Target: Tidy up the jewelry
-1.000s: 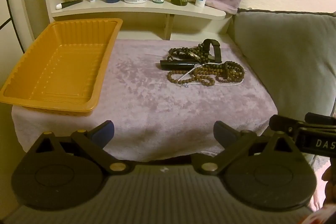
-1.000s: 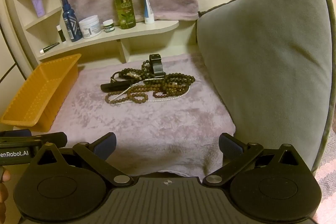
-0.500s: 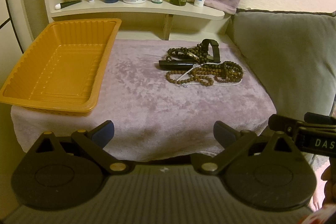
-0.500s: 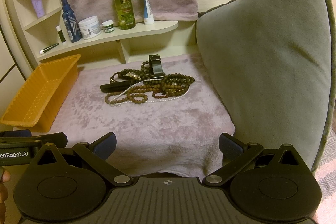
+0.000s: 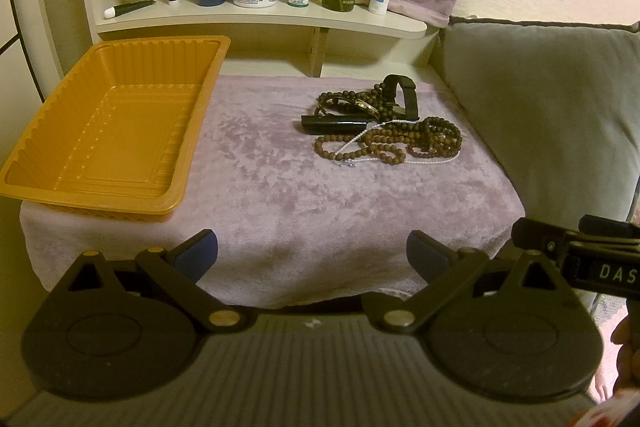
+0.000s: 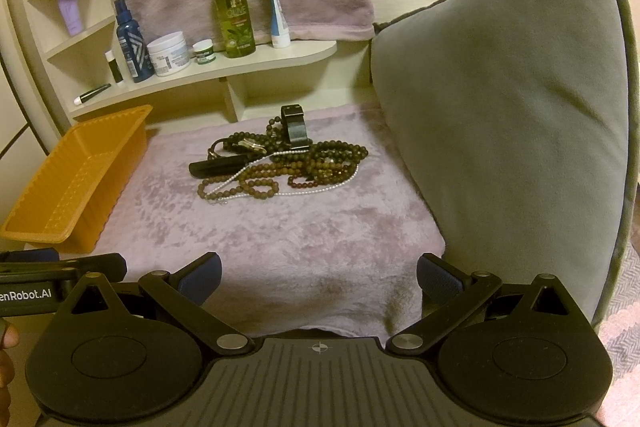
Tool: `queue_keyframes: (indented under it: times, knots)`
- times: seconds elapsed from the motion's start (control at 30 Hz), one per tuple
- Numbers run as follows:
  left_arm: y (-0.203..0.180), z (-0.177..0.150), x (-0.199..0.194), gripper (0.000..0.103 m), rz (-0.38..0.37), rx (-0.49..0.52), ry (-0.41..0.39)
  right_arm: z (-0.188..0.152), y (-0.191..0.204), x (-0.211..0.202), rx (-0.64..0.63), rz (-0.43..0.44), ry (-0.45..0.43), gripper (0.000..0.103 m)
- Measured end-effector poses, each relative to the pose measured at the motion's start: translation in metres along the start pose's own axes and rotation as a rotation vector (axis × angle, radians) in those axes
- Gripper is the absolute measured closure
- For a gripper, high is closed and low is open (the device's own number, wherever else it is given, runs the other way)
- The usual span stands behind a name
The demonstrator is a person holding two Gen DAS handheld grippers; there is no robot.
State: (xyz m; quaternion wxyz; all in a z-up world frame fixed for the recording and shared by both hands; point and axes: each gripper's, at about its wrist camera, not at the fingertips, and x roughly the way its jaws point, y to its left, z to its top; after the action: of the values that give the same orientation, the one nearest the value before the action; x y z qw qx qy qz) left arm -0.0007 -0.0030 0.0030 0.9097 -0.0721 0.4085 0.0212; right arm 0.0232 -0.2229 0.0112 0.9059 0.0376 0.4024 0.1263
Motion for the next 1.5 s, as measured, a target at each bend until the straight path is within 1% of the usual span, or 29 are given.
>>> queue_keyframes:
  times: [1.23, 1.5]
  knots:
    - [-0.0003, 0.0004, 0.0000, 0.003, -0.003, -0.002, -0.001, 0.0013, -0.0009, -0.0009, 0.001, 0.000, -0.004, 0.000]
    - [0.0050, 0.0057, -0.0005, 0.003, -0.017, -0.029, -0.011, 0.0047, -0.0024, -0.0011, 0.005, 0.005, -0.017, 0.000]
